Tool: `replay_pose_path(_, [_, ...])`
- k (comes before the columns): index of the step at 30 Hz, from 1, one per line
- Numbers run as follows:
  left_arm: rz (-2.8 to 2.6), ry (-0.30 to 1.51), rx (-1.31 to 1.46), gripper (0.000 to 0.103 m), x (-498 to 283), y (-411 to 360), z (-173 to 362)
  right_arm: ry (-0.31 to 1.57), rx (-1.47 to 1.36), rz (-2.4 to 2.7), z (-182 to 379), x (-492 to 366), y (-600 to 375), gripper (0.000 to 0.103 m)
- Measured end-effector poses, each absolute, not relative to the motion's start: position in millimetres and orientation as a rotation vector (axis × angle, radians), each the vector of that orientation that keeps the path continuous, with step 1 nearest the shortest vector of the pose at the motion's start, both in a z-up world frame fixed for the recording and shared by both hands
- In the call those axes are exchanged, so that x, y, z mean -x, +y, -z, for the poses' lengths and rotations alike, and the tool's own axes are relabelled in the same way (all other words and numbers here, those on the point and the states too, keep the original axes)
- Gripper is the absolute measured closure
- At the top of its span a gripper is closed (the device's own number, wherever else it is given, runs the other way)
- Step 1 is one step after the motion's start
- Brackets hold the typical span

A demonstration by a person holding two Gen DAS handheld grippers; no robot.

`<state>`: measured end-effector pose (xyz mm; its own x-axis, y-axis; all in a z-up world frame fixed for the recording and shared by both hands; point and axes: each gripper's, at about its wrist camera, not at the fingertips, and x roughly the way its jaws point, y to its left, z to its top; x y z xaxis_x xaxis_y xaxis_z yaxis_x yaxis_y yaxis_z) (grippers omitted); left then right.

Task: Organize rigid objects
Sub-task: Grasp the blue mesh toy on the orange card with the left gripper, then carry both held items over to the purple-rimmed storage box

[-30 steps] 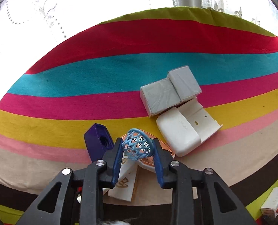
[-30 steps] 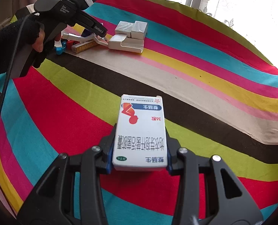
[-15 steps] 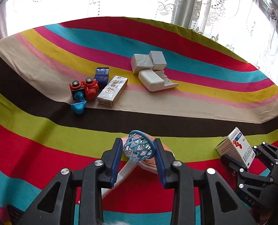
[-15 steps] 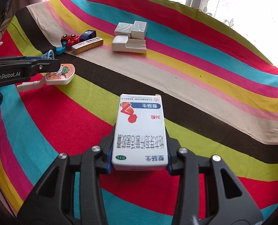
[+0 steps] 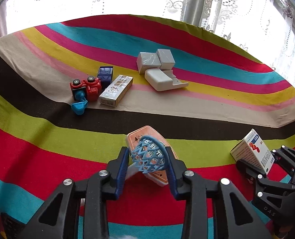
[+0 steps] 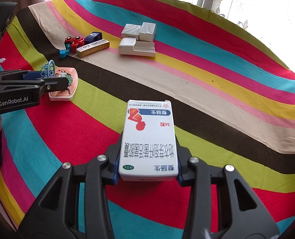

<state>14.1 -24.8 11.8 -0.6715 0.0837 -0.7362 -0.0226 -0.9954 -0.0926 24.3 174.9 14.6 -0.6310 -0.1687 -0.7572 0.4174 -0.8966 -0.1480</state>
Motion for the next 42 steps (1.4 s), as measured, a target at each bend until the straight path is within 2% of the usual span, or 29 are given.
replay_pose_path(15, [-2.749,-0.217,1.183,0.067,-62,6,-19,0.542,-1.107,2.566,-13,-30,164,0.059])
replay_pose_path(22, [-2.758,-0.233,1.176,0.067,-72,1,-27,0.503,-1.118,2.556,-13,-29,168,0.059])
replay_pose_path(31, [-2.771,-0.226,1.183,0.067,-97,-6,-36,0.232,-1.198,2.54,-13,-14,197,0.059])
replay_pose_path(37, [-2.77,-0.201,1.183,0.067,-115,-7,-41,0.212,-1.204,2.551,-14,-13,200,0.059])
replay_pose_path(42, [-2.767,-0.174,1.201,0.067,-130,-11,-38,0.005,-1.242,2.57,-21,-27,214,0.059])
